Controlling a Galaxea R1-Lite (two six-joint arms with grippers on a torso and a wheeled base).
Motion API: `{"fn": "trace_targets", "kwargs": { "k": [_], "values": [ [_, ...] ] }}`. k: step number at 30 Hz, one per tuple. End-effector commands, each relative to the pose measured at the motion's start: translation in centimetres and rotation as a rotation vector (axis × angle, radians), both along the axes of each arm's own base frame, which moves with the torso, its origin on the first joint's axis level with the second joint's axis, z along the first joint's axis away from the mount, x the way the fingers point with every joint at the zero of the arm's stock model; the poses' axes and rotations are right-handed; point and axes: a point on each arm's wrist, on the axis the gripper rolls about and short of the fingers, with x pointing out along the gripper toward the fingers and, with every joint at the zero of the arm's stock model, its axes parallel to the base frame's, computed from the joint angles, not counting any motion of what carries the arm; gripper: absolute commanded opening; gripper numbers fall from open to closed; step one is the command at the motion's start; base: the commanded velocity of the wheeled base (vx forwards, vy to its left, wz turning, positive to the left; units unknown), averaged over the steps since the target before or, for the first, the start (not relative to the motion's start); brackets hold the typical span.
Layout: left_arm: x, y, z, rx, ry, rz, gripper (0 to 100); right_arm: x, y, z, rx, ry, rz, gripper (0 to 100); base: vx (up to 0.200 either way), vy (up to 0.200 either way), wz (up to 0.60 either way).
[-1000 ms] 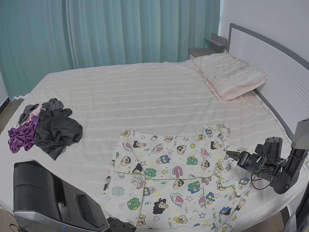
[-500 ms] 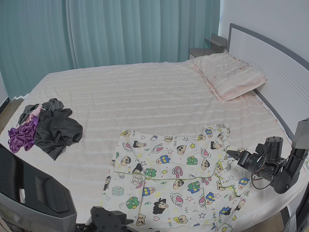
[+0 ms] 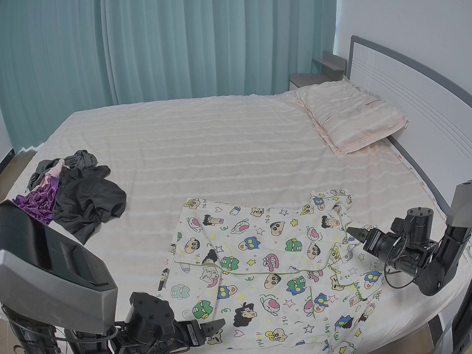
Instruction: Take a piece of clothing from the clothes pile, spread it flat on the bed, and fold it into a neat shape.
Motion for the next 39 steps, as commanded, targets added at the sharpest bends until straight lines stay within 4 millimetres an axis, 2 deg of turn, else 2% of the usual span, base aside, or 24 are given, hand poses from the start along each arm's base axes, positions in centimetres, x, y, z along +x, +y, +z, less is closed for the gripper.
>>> {"fn": "trace_targets", "kwargs": {
  "k": [1, 7, 18, 28, 29, 39],
  "values": [
    [0.5, -0.2, -1.7, 0.023, 0.052, 0.043, 100, 0.0, 0.0, 0.1, 0.003, -0.002, -0.001, 100, 0.0, 0.0, 0.0],
    [0.4, 0.1, -2.1, 0.024, 0.074, 0.123, 100, 0.0, 0.0, 0.1, 0.003, -0.004, -0.002, 100, 0.0, 0.0, 0.0],
    [2.1, -0.5, -2.0, -0.017, 0.025, 0.234, 100, 0.0, 0.1, 0.1, 0.006, -0.01, 0.003, 100, 0.0, 0.0, 0.0],
    [2.3, -0.6, -2.0, -0.027, 0.02, 0.244, 100, 0.0, 0.1, 0.2, 0.007, -0.02, 0.003, 100, 0.0, 0.0, 0.0],
    [2.3, -0.6, -2.0, -0.025, 0.02, 0.245, 0, 0.0, 0.1, 0.2, 0.007, -0.02, 0.003, 100, 0.0, 0.0, 0.0],
    [2.5, 0.0, -1.8, 0.002, -0.01, 0.295, 0, -0.1, 0.1, 0.3, 0.007, -0.022, 0.002, 100, 0.0, 0.0, 0.0]
  ]
}}
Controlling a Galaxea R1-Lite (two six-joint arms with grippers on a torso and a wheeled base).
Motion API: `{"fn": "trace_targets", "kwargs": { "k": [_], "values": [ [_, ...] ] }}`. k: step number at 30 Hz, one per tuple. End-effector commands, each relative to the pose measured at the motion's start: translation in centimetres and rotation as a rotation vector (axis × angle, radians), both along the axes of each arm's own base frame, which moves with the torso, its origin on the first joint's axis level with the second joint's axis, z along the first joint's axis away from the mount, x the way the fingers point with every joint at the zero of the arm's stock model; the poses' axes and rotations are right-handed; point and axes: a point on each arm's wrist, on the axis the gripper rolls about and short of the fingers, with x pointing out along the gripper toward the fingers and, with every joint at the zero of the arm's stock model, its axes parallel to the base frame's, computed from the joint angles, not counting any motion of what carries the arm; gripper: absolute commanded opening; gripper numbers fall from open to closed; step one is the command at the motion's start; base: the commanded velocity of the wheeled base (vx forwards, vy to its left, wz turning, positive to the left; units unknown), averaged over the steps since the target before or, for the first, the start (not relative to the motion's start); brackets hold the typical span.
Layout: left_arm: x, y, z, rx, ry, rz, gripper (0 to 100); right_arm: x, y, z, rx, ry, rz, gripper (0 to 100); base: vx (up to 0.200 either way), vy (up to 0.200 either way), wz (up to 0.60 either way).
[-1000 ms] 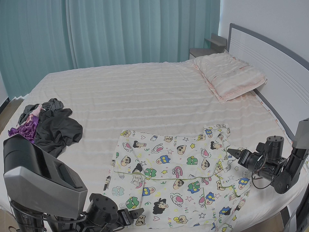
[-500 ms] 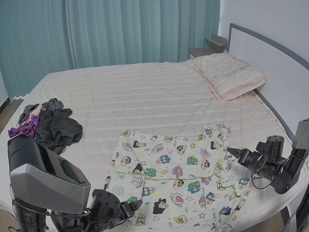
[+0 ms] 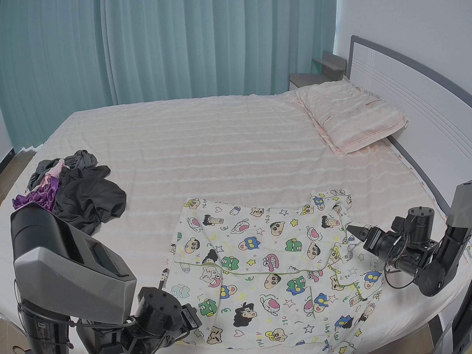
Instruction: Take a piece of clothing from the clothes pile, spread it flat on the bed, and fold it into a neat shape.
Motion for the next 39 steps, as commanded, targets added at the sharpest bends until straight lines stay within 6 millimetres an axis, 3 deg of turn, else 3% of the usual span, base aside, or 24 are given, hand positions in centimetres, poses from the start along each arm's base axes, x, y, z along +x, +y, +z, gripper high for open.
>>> {"fn": "trace_targets", "kwargs": {
  "k": [1, 11, 21, 29, 39],
  "values": [
    [0.3, 0.4, 0.3, 0.013, -0.023, 0.022, 0, 0.0, 0.0, 0.1, 0.0, -0.004, 0.0, 100, 0.0, 0.0, 0.0],
    [1.9, 1.2, 2.6, 0.108, -0.173, -0.021, 0, -0.4, 0.1, 0.8, 0.003, -0.024, 0.007, 100, 0.0, 0.0, 0.0],
    [4.3, 4.9, 2.8, 0.178, -0.204, -0.03, 0, -0.5, 0.0, 1.2, 0.005, -0.037, 0.004, 100, 0.0, 0.0, 0.0],
    [5.6, 7.0, 2.3, 0.174, -0.2, -0.069, 0, -0.6, 0.0, 1.2, 0.006, -0.039, 0.005, 100, 0.0, 0.0, 0.0],
    [6.9, 8.1, 0.6, 0.185, -0.158, -0.035, 0, -0.6, 0.0, 1.2, 0.005, -0.039, 0.004, 100, 0.0, 0.0, 0.0]
  ]
}}
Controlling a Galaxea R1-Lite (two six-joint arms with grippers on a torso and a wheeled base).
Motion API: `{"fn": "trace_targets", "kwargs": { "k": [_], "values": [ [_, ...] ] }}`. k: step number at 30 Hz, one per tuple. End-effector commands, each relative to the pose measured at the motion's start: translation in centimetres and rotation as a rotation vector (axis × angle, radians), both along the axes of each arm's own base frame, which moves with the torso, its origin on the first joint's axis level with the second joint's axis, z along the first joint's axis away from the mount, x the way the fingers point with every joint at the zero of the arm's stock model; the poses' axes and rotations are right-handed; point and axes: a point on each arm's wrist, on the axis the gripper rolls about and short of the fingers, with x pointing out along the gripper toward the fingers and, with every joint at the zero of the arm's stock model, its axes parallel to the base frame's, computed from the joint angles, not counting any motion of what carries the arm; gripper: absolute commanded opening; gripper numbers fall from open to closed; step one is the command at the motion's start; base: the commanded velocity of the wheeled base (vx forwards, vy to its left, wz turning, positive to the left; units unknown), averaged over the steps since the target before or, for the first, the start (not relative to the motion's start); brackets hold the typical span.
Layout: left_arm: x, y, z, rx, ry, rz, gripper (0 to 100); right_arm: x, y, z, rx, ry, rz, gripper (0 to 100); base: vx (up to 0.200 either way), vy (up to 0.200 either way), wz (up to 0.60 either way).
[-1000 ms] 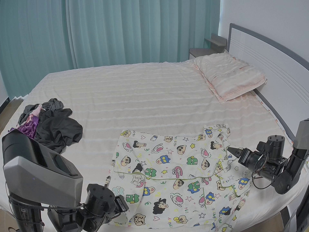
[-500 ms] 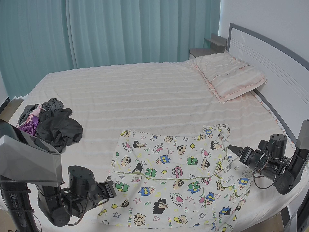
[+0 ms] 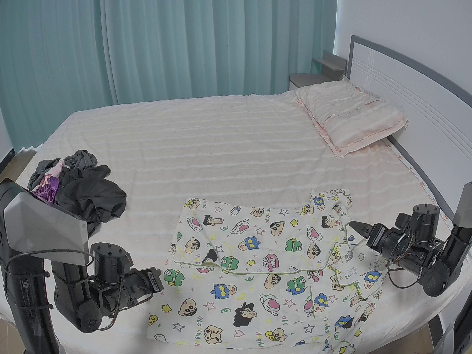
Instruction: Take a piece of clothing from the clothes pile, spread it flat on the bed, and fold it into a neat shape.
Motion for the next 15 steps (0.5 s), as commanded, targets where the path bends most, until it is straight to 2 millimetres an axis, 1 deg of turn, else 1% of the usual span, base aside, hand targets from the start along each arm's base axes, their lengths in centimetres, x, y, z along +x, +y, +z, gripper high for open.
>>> {"fn": "trace_targets", "kwargs": {
  "k": [1, 6, 12, 15],
  "values": [
    [0.5, 0.5, -1.0, 0.008, 0.025, 0.025, 0, 0.0, 0.0, 0.0, 0.0, -0.001, 0.0, 100, 0.0, 0.0, 0.0],
    [1.3, 0.9, -1.4, 0.001, 0.003, 0.048, 0, -0.2, 0.0, -0.1, -0.004, 0.006, 0.003, 100, 0.0, 0.0, 0.0],
    [1.7, 1.4, -2.6, 0.04, -0.021, 0.045, 0, -0.3, -0.1, 0.4, -0.001, -0.011, 0.003, 100, 0.0, 0.0, 0.0],
    [1.9, 1.6, -2.7, 0.038, -0.02, 0.055, 0, -0.4, -0.1, 0.5, -0.001, -0.011, 0.003, 100, 0.0, 0.0, 0.0]
  ]
}}
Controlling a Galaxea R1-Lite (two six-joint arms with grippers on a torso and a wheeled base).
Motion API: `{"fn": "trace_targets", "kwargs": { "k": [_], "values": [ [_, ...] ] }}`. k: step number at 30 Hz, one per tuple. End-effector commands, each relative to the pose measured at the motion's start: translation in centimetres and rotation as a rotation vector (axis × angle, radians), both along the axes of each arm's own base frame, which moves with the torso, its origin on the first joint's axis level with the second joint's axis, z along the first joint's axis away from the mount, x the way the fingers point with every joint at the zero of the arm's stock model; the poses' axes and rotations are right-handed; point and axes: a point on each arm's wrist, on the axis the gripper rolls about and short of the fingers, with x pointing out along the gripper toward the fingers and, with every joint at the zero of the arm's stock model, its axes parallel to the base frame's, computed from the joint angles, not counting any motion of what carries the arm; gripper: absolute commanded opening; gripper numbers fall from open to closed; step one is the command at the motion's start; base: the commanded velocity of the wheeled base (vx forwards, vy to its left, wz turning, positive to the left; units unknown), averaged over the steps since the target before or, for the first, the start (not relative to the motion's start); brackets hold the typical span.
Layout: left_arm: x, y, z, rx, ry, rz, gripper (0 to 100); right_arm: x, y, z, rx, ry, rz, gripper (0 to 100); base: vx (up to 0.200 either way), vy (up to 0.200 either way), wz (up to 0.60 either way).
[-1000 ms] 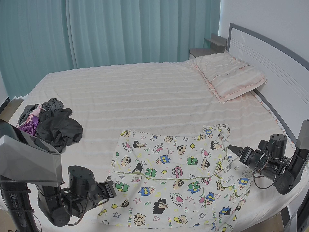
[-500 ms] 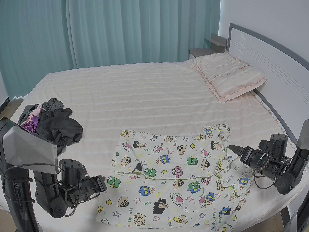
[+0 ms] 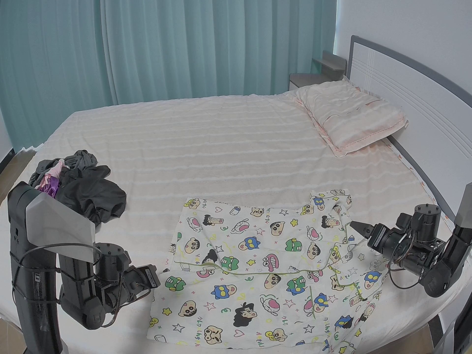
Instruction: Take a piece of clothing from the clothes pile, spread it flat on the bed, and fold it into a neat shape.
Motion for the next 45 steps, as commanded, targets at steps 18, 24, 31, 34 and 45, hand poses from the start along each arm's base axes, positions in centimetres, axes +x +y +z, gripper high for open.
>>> {"fn": "trace_targets", "kwargs": {
  "k": [18, 24, 31, 34, 45],
  "values": [
    [0.5, 0.7, 1.0, -0.279, 0.025, -0.06, 100, 0.0, 0.0, 0.2, 0.001, -0.005, 0.0, 100, 0.0, 0.0, 0.0],
    [2.1, 0.0, -1.9, -0.26, 0.061, -0.13, 100, 0.0, -0.1, 0.2, 0.001, -0.007, -0.001, 100, 0.0, 0.0, 0.0],
    [2.2, -0.5, -2.0, -0.269, 0.056, -0.211, 100, 0.0, 0.0, 0.3, 0.002, -0.01, -0.001, 100, 0.0, 0.0, 0.0],
    [2.3, -0.6, -2.0, -0.269, 0.055, -0.217, 100, 0.0, 0.0, 0.3, 0.002, -0.01, -0.001, 100, 0.0, 0.0, 0.0],
    [2.6, 0.3, -1.0, -0.252, 0.011, -0.165, 0, 0.0, 0.0, 0.1, 0.001, -0.004, -0.001, 100, 0.0, 0.0, 0.0]
  ]
}}
